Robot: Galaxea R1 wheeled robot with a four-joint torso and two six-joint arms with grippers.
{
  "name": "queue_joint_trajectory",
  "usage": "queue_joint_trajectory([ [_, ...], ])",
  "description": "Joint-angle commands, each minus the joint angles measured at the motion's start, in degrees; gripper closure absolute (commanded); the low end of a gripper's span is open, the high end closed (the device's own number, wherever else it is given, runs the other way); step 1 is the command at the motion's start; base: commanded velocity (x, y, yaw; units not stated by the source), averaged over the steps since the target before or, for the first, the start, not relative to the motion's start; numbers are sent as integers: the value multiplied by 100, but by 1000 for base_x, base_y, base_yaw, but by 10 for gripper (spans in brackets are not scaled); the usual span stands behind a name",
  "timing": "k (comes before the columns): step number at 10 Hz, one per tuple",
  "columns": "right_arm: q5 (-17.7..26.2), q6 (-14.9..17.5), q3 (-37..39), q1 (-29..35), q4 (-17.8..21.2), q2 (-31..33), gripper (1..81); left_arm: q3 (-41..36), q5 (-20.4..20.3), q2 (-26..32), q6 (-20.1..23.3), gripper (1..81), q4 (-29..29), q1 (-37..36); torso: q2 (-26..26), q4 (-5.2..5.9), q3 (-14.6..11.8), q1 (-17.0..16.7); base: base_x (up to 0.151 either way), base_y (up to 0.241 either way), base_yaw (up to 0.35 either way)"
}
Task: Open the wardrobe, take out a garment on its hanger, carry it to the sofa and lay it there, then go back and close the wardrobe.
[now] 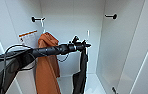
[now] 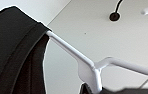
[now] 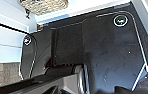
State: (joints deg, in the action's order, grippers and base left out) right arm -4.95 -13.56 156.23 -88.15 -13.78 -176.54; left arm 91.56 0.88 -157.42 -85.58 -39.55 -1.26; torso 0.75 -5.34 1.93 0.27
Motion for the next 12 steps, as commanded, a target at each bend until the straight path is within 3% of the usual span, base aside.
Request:
queue_joint_trajectory([
  [1, 293, 2, -42, 179, -46, -33, 10, -7, -176, 70, 41, 811, -80, -1109, -2, 0, 0, 2, -133, 0, 0],
  [12, 284, 2, -42, 161, -55, -33, 10, -139, -220, 105, 76, 811, -80, -916, 7, 2, 0, -15, -125, -28, 0],
])
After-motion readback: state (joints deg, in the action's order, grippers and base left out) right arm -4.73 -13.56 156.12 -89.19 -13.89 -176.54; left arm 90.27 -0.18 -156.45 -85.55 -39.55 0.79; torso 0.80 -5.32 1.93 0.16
